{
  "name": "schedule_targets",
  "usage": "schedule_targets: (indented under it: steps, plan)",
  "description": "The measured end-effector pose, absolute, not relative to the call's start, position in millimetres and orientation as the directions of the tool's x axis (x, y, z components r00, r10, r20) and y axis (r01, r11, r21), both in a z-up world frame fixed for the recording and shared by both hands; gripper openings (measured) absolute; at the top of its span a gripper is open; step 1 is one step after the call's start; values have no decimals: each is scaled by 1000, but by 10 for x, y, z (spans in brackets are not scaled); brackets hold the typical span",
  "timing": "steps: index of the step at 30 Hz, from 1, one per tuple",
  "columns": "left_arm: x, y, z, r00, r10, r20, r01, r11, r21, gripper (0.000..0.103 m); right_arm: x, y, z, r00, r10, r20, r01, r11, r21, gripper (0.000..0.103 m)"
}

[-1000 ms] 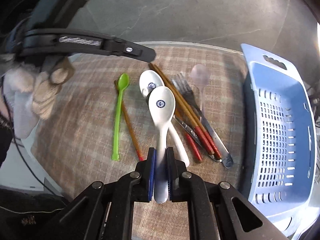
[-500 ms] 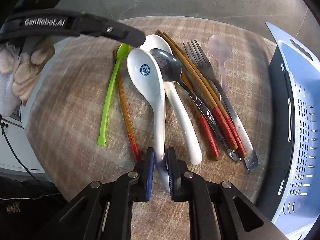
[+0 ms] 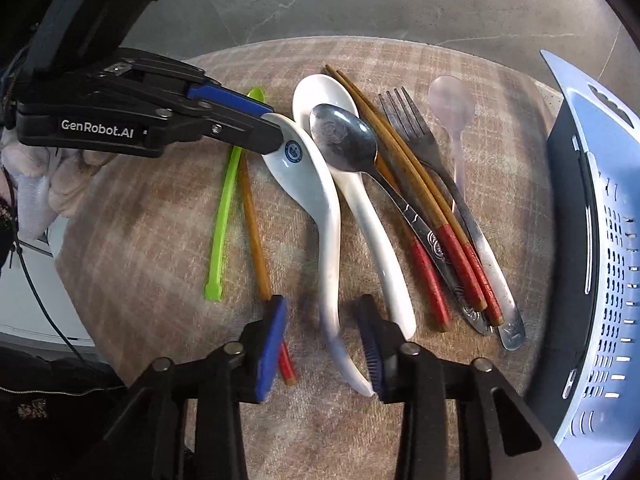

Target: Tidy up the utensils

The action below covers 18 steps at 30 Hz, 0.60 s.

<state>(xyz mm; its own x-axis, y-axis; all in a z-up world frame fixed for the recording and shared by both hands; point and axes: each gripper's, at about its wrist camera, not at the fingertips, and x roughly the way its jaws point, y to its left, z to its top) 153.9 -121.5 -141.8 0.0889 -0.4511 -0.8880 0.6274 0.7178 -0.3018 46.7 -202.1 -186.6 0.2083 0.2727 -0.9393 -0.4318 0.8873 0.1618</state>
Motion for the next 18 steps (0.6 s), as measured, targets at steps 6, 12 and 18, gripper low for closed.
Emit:
schedule_targets:
  steps: [6,12,18]
  plan:
    - [1588,-1209,-1458,87,-447,-890,638,711,-295,24,476,-2042,-1863,216,259,-941,-423,894,149,36]
    - [1554,-1253,-1487,86,-453,-887,660,693,-290,9,489,-1989,-1875,206,232,-951,-429,895,126,36]
    - [1487,-1241,-1475,99,-468,-878,671,683,-288,8,575,-2042,-1898,182,251,-951,-399,903,162,30]
